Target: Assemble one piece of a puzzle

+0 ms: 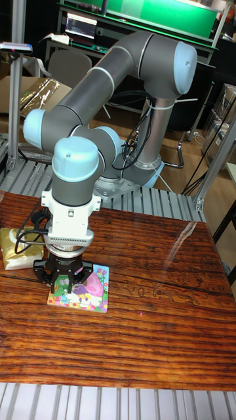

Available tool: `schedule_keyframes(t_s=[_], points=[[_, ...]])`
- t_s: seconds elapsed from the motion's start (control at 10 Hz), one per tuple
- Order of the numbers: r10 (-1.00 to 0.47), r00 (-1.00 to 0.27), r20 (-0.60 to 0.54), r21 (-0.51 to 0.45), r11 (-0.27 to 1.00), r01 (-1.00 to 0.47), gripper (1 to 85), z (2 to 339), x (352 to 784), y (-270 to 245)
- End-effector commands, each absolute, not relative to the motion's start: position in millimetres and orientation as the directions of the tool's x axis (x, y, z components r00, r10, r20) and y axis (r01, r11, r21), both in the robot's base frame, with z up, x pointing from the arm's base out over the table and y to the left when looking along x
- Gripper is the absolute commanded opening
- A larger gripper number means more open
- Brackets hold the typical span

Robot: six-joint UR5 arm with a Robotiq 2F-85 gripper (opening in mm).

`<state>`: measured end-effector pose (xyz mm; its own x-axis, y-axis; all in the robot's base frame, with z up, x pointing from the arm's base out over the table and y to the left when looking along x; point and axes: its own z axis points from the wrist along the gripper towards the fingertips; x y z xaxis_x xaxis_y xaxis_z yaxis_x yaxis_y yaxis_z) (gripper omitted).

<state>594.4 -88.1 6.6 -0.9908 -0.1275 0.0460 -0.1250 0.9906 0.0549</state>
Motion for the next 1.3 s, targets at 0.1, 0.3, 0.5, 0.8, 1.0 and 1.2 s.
schedule_keyframes(t_s=[0.1,0.3,0.5,0.8,1.0,1.2], points=[[-0.125,-0.991,0.049,0.050,0.991,-0.123,40.3,8.8,594.9,-89.7],[-0.119,-0.991,0.054,0.054,0.992,-0.116,40.3,10.0,594.3,-88.0],[-0.114,-0.992,0.055,0.059,0.992,-0.110,40.3,10.6,594.1,-86.1],[-0.105,-0.993,0.057,0.061,0.993,-0.101,39.3,11.1,593.5,-85.5],[-0.089,-0.994,0.064,0.059,0.995,-0.086,38.0,11.8,592.1,-85.2],[-0.071,-0.995,0.074,0.054,0.996,-0.067,35.7,14.1,590.9,-84.1]])
